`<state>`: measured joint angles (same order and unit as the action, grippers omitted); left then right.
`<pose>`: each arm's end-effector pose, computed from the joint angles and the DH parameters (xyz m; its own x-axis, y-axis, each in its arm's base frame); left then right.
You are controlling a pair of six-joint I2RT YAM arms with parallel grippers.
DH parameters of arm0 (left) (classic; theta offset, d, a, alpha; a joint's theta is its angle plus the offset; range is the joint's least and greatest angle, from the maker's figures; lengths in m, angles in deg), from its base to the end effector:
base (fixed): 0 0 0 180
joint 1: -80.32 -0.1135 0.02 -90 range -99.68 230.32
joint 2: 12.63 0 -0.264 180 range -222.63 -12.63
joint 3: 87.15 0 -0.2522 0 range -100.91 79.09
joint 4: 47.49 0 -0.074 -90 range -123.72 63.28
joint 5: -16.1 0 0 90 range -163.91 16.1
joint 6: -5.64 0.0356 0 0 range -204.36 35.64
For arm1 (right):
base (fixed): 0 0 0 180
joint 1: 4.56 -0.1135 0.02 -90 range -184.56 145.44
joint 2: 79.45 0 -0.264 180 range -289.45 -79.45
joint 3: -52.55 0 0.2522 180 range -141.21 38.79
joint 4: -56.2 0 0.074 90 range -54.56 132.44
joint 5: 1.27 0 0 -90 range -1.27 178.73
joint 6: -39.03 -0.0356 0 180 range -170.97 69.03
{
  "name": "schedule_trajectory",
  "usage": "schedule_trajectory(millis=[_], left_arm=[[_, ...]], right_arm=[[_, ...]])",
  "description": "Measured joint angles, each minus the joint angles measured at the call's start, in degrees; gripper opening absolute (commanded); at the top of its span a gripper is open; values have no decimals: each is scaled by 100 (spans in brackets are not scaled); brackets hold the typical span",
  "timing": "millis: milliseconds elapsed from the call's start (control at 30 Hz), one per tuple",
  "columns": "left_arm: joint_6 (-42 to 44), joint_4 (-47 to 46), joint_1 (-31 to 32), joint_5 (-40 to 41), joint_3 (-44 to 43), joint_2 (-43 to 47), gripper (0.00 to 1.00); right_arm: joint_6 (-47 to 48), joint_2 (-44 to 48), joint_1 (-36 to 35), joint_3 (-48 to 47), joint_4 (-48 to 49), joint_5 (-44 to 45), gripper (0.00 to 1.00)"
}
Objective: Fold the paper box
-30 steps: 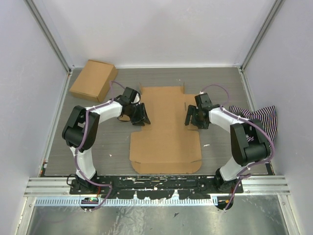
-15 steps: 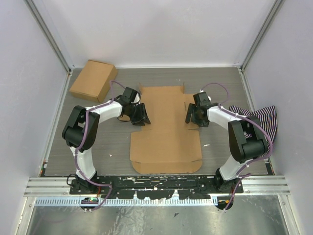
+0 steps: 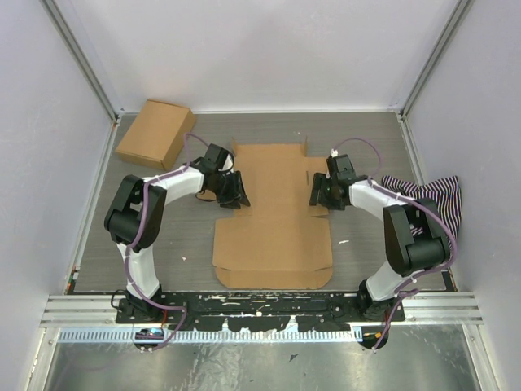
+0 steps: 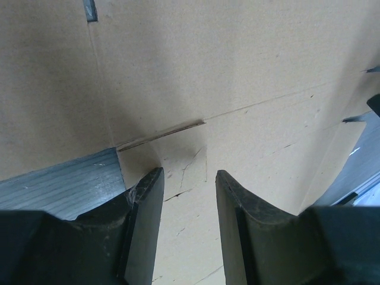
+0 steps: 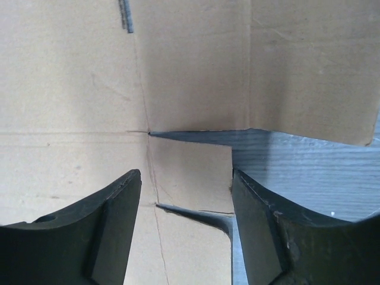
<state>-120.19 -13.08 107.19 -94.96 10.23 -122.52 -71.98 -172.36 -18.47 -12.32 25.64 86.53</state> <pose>0.3375 -0.1854 0.1518 -0.9726 -0.1196 -0.1994 0.0056 0.8454 -0.5342 0.3036 0.0766 0.1651 -0.8665 0.1545 -0.4746 0.0547 0.9746 0.2174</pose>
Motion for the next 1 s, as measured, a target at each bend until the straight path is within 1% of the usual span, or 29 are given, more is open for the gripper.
schedule_trajectory(millis=[167, 267, 400, 533, 767, 900, 1000], left_arm=[[17, 13, -9, 2, -17, -13, 47], [24, 22, -9, 0, -24, -13, 48], [44, 55, -2, 0, -61, -28, 48], [66, 96, -2, -4, -94, -44, 47], [98, 111, 2, -2, -101, -46, 48], [129, 120, 2, -2, -101, -46, 48], [175, 203, 2, 13, -151, -46, 49]], right_arm=[[28, 431, -55, 35, -120, -223, 65], [-15, 702, -208, 0, -116, -483, 65], [-55, 719, -457, -87, -92, -702, 65], [-114, 481, -645, -188, -24, -802, 65], [-232, -358, -907, -299, 197, -833, 64], [-299, -616, -979, -601, 219, -839, 63], [-302, -623, -1025, -623, 221, -750, 65]])
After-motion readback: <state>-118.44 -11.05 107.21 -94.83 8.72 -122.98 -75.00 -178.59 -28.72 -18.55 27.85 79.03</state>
